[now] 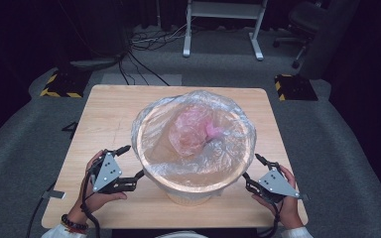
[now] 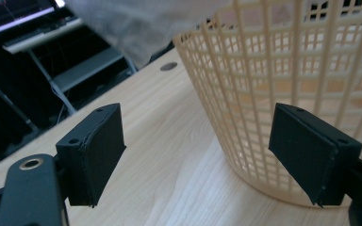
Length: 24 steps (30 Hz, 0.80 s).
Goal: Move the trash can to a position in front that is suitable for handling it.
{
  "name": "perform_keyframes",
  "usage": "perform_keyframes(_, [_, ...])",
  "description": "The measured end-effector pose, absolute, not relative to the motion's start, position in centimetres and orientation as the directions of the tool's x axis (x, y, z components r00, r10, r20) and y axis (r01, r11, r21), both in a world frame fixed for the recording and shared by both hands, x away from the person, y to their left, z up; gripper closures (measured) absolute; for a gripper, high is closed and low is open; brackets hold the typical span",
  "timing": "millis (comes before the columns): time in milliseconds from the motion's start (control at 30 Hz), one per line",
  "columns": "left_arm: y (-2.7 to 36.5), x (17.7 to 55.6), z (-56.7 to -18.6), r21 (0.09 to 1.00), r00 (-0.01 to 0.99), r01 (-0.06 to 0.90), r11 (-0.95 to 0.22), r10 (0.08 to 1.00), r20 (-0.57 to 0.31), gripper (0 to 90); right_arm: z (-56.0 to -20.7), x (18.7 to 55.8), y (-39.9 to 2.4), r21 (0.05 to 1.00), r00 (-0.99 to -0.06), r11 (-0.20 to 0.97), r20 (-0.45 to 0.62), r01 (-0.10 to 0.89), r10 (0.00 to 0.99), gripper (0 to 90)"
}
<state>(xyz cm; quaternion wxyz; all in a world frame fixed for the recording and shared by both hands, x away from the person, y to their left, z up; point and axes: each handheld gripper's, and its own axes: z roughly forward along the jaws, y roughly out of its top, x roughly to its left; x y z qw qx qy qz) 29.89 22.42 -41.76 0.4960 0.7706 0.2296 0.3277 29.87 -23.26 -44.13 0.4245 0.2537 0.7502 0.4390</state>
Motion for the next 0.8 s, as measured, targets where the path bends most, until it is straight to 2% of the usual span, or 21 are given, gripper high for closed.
perform_keyframes(67, [22.2,29.7,-41.4,0.914,0.663,0.002,-0.406,0.685,0.303,18.4,-43.9,29.7,-23.0,0.872,-0.504,0.490,-0.426,-0.007,0.751,35.7])
perform_keyframes(367, [21.8,29.6,-40.0,0.940,0.645,-0.057,-0.335,0.707,0.292,22.8,-41.6,28.7,-22.1,0.869,-0.464,0.477,-0.481,-0.136,0.744,35.0])
perform_keyframes(433, [21.8,29.5,-39.8,0.945,0.649,-0.069,-0.321,0.704,0.287,29.7,-41.3,28.4,-21.9,0.863,-0.453,0.478,-0.495,-0.163,0.741,36.4])
perform_keyframes(567, [21.8,29.1,-39.4,0.945,0.625,-0.093,-0.315,0.720,0.302,34.9,-40.8,27.6,-21.3,0.835,-0.402,0.502,-0.548,-0.224,0.733,40.4])
perform_keyframes(800, [22.2,28.5,-38.9,0.958,0.602,-0.107,-0.266,0.749,0.275,36.4,-40.0,26.3,-20.4,0.796,-0.328,0.511,-0.601,-0.326,0.728,50.1])
